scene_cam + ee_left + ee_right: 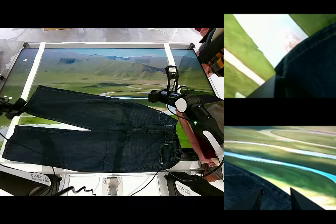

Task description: Fold the clothes and pants, and hang the long-sleeved shirts on hangers.

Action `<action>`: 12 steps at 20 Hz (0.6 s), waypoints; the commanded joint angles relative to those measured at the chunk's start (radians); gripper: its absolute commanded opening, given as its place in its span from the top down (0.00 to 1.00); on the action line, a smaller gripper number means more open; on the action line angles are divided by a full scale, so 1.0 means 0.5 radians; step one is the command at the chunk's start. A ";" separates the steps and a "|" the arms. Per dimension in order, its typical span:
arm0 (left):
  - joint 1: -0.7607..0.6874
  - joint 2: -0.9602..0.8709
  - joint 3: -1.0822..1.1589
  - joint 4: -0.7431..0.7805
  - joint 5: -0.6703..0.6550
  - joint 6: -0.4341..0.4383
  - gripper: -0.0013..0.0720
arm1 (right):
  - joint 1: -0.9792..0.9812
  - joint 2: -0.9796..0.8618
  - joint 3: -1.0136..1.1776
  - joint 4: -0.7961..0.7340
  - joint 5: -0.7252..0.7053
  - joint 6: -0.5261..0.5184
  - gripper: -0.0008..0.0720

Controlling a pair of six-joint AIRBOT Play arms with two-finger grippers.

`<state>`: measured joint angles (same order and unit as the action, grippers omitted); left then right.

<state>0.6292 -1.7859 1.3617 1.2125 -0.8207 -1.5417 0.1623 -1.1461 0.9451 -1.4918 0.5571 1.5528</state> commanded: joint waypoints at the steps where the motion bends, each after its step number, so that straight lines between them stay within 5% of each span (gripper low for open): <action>1: -0.005 0.011 0.002 -0.036 0.043 0.013 0.94 | -0.002 0.000 0.000 -0.026 -0.003 0.007 0.46; 7: 0.031 0.422 0.003 0.040 0.034 0.190 0.94 | -0.313 0.006 0.001 -0.039 0.070 0.217 0.46; 12: 0.059 0.616 0.000 0.575 -0.212 0.182 0.94 | -0.758 0.006 0.011 -0.005 0.568 0.178 0.46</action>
<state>0.6514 -1.5249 1.3621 1.3586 -0.8467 -1.4574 -0.1078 -1.1431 0.9482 -1.5074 0.6933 1.6455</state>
